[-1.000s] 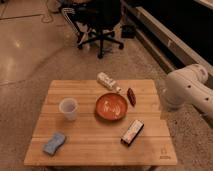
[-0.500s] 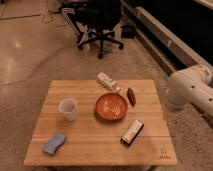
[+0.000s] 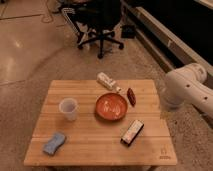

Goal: Place the eraser in the ceramic cup

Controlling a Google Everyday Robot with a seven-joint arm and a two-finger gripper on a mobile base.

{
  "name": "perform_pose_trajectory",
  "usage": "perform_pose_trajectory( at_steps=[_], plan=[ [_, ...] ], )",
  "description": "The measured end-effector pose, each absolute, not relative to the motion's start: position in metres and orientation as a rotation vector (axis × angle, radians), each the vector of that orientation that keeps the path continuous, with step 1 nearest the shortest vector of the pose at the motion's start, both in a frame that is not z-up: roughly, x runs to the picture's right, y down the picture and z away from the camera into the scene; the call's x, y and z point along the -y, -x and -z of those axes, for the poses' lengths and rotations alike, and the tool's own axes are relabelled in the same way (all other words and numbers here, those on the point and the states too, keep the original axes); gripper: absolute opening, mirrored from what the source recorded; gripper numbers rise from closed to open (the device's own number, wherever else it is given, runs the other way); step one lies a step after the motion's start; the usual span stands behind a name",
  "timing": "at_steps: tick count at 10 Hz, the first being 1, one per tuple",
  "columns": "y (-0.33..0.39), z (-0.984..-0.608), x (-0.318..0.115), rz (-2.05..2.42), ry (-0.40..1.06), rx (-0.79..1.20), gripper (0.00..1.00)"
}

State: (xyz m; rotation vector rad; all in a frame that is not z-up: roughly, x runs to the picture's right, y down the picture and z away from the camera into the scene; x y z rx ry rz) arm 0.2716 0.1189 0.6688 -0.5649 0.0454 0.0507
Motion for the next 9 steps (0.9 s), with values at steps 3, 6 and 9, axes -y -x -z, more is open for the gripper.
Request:
perform_pose_trajectory(
  at_steps=[3, 6, 9],
  plan=[
    [-0.269, -0.673, -0.113, -0.050, 0.570, -0.048, 0.45],
    [-0.270, -0.672, -0.116, -0.048, 0.573, -0.048, 0.45],
    [-0.262, -0.678, -0.106, -0.048, 0.568, -0.047, 0.45]
  ],
)
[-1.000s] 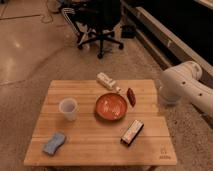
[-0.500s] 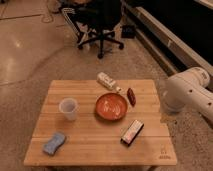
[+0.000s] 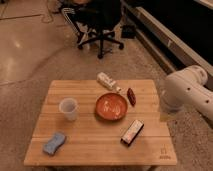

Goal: Place the eraser in the ceramic cup

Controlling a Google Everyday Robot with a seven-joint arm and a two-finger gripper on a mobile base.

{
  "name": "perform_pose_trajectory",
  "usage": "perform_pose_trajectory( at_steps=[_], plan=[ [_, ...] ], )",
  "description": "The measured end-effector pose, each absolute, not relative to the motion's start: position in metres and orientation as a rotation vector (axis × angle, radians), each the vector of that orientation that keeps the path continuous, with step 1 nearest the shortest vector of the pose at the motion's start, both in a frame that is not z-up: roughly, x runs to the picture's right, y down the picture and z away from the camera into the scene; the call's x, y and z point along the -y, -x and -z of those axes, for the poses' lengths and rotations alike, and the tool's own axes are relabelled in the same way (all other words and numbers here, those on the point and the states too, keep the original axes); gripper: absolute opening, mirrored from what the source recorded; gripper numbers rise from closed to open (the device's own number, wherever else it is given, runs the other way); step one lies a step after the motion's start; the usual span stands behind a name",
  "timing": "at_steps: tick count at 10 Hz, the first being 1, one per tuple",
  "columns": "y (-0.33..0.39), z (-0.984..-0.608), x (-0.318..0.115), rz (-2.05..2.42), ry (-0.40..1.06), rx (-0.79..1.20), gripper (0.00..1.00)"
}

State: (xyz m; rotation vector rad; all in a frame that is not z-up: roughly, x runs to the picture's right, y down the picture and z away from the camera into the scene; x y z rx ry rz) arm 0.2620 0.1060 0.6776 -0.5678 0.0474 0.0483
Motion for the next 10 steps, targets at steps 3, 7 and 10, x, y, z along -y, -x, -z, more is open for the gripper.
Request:
perform_pose_trajectory(
  at_steps=[3, 7, 10],
  plan=[
    [-0.263, -0.669, -0.117, -0.048, 0.575, -0.049, 0.45],
    [-0.263, -0.671, -0.115, -0.047, 0.574, -0.050, 0.45],
    [-0.259, -0.673, -0.114, -0.055, 0.577, -0.043, 0.45]
  ],
)
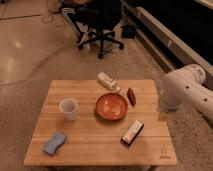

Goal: Place the eraser in the ceramic cup

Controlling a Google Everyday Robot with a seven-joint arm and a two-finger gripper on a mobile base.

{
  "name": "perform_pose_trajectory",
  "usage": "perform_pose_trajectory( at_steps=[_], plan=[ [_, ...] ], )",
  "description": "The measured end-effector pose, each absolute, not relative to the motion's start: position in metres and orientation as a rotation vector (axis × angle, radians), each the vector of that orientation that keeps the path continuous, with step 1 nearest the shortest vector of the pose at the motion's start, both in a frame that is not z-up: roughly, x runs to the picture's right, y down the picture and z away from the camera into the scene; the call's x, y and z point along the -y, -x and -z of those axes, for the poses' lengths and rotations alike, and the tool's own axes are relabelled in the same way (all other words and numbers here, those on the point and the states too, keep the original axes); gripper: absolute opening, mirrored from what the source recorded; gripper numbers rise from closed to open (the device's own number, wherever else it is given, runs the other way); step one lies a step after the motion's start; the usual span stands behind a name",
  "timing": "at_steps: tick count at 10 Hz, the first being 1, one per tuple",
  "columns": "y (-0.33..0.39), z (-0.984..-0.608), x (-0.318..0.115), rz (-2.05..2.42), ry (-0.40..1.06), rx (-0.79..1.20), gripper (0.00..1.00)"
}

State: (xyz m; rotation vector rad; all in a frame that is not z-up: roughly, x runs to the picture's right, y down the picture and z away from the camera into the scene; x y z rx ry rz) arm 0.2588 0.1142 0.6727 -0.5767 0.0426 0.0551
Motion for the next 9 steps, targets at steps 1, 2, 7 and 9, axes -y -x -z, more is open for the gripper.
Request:
perform_pose_trajectory(
  at_steps=[1, 2, 7, 9],
  plan=[
    [-0.251, -0.674, -0.112, -0.052, 0.574, -0.043, 0.45],
    [-0.247, -0.676, -0.110, -0.050, 0.572, -0.042, 0.45],
    [-0.244, -0.676, -0.112, -0.054, 0.587, -0.034, 0.45],
    [-0.234, -0.680, -0.119, -0.083, 0.587, -0.043, 0.45]
  ],
)
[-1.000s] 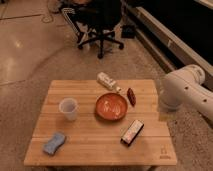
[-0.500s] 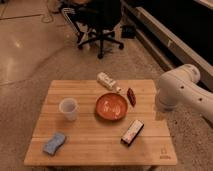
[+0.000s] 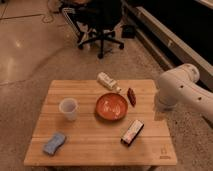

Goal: Place the eraser in the ceramic cup

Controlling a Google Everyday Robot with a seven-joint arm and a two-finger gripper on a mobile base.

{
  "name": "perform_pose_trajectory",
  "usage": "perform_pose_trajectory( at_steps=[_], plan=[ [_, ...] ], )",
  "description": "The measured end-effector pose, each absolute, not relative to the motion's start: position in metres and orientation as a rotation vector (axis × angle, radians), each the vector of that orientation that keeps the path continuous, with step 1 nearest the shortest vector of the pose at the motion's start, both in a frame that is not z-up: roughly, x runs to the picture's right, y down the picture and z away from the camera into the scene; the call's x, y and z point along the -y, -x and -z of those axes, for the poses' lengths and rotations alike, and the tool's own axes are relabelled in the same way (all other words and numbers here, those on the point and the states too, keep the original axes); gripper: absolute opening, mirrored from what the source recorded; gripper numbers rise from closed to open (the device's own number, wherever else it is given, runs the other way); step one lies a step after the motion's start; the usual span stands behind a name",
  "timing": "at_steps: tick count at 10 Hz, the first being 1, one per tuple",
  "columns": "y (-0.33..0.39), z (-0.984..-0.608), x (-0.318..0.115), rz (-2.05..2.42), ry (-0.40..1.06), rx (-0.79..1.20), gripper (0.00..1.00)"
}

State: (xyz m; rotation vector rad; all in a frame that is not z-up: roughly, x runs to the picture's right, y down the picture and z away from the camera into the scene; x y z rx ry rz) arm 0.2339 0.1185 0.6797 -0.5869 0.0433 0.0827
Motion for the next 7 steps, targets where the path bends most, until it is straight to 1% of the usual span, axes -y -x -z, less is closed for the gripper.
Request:
perform_pose_trajectory(
  at_steps=[2, 5, 7],
  plan=[
    [-0.236, -0.672, -0.129, -0.069, 0.587, -0.044, 0.45],
    [-0.231, -0.678, -0.120, -0.070, 0.589, -0.033, 0.45],
    [-0.211, -0.675, -0.125, -0.072, 0.596, -0.033, 0.45]
  ],
)
